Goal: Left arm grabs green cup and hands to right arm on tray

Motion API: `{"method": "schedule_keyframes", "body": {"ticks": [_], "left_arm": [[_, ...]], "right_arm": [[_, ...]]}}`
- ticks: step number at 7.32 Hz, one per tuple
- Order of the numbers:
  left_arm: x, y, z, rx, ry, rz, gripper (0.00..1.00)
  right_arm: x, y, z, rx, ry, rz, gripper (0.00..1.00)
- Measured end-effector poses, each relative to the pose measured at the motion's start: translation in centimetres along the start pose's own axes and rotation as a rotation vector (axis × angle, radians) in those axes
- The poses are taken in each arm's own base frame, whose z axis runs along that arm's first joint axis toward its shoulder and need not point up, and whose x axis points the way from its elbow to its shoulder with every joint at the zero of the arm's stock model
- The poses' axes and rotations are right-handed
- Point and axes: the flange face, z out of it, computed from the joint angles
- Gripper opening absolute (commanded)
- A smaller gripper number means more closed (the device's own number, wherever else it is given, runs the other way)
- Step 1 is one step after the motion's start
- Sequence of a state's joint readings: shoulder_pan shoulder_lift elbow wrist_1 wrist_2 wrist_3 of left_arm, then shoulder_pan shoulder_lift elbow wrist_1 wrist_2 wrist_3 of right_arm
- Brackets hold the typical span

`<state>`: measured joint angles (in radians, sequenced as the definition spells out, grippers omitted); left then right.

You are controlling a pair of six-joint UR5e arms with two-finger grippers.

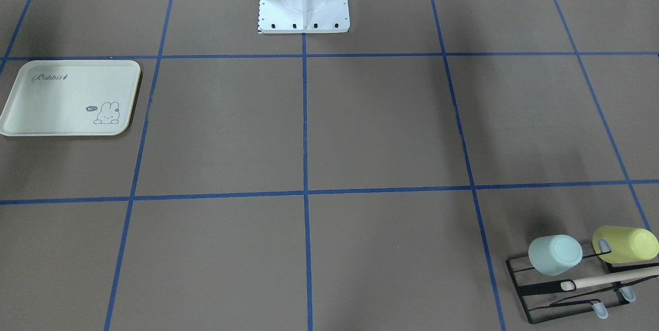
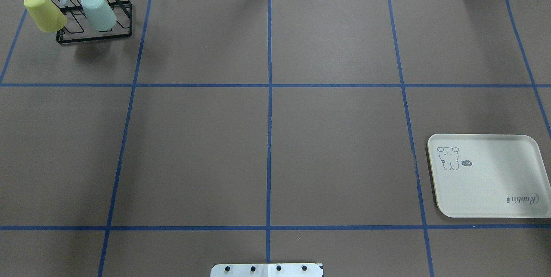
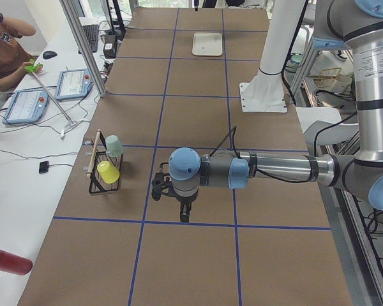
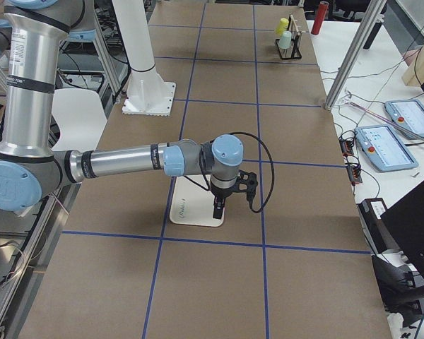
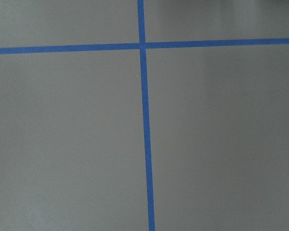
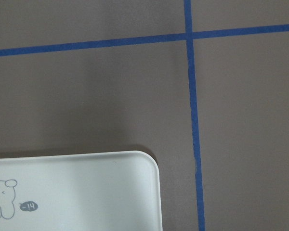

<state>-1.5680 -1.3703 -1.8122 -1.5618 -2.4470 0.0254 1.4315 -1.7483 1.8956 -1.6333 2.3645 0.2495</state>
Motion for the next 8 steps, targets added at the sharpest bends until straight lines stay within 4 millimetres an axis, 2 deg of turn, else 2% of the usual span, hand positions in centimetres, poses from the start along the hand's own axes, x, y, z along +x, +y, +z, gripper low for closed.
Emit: {"method": "schedule_keyframes", "body": {"ticks": [3,5,6,7,8], "left_arm": [[1.8,-0.7,-1.3,0.027,0.014,0.023,1.00],[3.6,-1.1,-2.6,0.053,0.018,-0.032,1.00],[5.1,-1.9,-3.0,0.060,0.018,-0.034,1.00],[7.5,-3.7,-3.0,0.060,0.020,-0.014,1.00],[10.8,-6.0,-2.5,0.053,0.022,0.008,1.00]], "right_arm": [[-0.1,0.0,0.1,-0.005,-0.013,0.004,1.00],[0.0,-0.1,0.2,-0.005,-0.014,0.004,1.00],[-0.1,-0.2,0.2,0.004,-0.017,-0.007,1.00],[-0.2,-0.4,0.2,0.026,-0.022,-0.033,1.00],[-0.2,-0.7,0.6,0.049,-0.028,-0.063,1.00]]}}
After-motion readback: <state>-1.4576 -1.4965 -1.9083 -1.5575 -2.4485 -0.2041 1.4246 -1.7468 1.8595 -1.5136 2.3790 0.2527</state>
